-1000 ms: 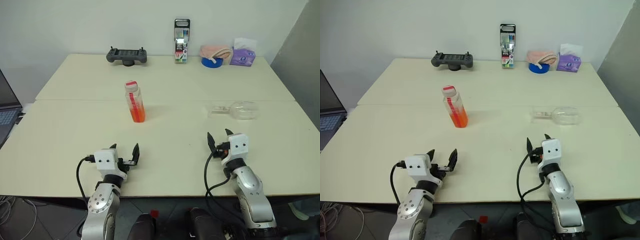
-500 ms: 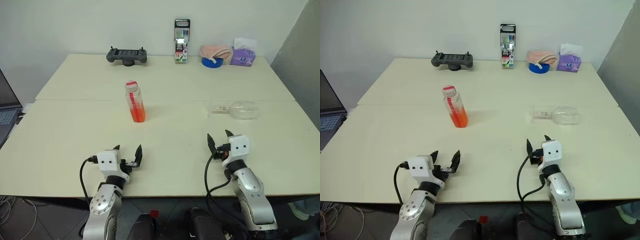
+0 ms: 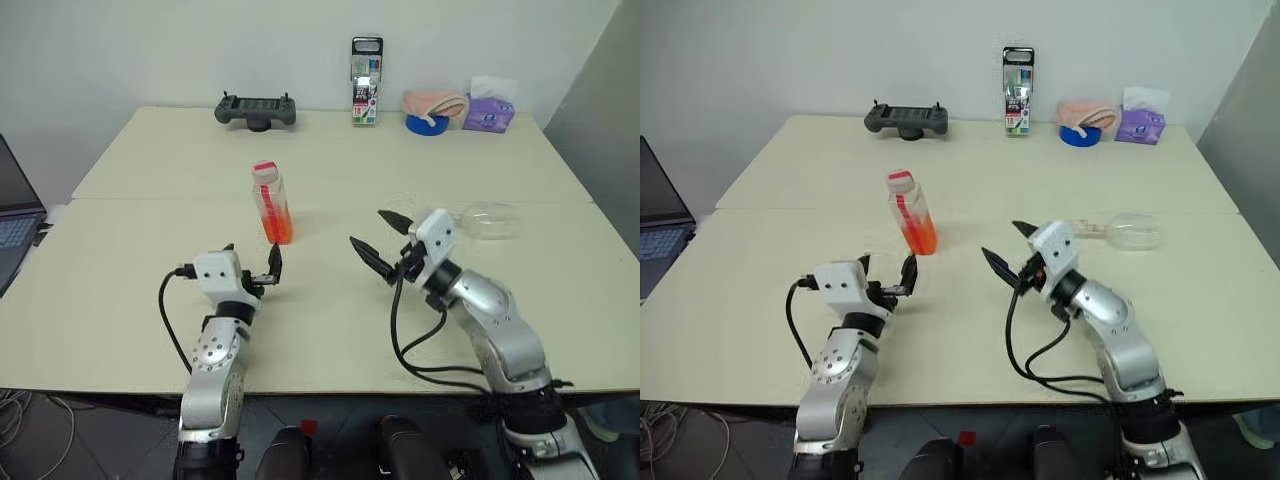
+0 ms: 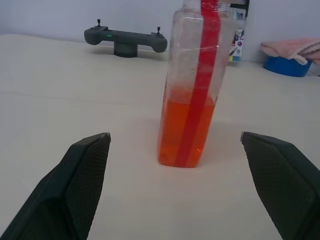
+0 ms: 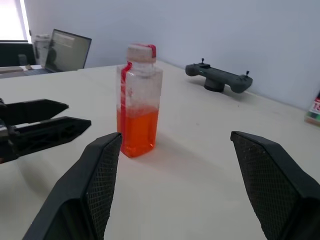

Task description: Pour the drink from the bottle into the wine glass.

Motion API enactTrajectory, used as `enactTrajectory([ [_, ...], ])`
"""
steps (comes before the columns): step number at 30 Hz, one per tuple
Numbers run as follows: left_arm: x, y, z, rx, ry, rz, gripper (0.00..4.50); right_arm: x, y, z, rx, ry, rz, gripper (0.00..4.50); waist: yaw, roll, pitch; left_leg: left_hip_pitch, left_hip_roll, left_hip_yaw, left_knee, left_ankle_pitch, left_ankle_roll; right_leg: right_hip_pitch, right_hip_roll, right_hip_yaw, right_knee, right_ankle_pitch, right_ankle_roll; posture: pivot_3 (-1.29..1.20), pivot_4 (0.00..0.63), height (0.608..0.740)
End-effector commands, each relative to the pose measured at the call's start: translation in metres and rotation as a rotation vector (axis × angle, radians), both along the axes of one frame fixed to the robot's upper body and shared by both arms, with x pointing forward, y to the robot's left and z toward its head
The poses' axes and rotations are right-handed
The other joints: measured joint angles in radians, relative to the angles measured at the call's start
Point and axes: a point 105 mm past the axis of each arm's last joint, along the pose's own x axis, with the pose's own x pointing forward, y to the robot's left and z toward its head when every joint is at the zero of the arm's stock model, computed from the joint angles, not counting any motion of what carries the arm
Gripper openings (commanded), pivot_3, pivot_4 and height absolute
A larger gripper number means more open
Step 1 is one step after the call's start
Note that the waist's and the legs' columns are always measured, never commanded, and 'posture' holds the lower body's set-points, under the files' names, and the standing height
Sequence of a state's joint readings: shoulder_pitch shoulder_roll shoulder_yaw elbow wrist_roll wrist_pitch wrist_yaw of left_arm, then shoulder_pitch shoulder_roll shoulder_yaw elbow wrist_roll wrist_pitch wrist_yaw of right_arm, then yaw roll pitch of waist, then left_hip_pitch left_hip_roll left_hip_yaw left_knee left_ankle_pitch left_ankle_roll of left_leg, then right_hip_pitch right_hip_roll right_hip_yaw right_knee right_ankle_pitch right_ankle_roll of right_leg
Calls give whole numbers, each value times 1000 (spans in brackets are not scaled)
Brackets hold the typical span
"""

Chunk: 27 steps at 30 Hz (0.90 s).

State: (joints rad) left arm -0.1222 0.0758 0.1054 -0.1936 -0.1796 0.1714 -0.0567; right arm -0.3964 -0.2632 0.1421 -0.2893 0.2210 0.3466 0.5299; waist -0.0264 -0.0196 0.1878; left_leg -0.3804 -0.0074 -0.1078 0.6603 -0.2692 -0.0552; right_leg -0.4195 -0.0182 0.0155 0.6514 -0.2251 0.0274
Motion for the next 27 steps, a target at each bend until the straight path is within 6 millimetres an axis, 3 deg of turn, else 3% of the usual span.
enactTrajectory([
  [1, 9, -2, 16, 8, -45, -18, 4462, -1, 5, 14, 4, -23, 43, 3710, 0, 0, 0, 0, 0, 0, 0, 0, 0, 0, 0, 0, 0, 0, 0, 0, 150, 740],
  [10, 42, -13, 41, 23, -85, -57, 4462, 7, 6, 21, -21, -47, 49, 3710, 0, 0, 0, 0, 0, 1, 1, 0, 0, 0, 0, 1, -1, 3, 1, 0, 150, 740],
  [27, 92, -26, 65, 43, -129, -56, 4462, 3, 9, 12, -27, -7, 70, 3710, 0, 0, 0, -1, 0, 2, 0, 0, 0, 0, 0, 1, -3, 4, 2, 0, 150, 740],
])
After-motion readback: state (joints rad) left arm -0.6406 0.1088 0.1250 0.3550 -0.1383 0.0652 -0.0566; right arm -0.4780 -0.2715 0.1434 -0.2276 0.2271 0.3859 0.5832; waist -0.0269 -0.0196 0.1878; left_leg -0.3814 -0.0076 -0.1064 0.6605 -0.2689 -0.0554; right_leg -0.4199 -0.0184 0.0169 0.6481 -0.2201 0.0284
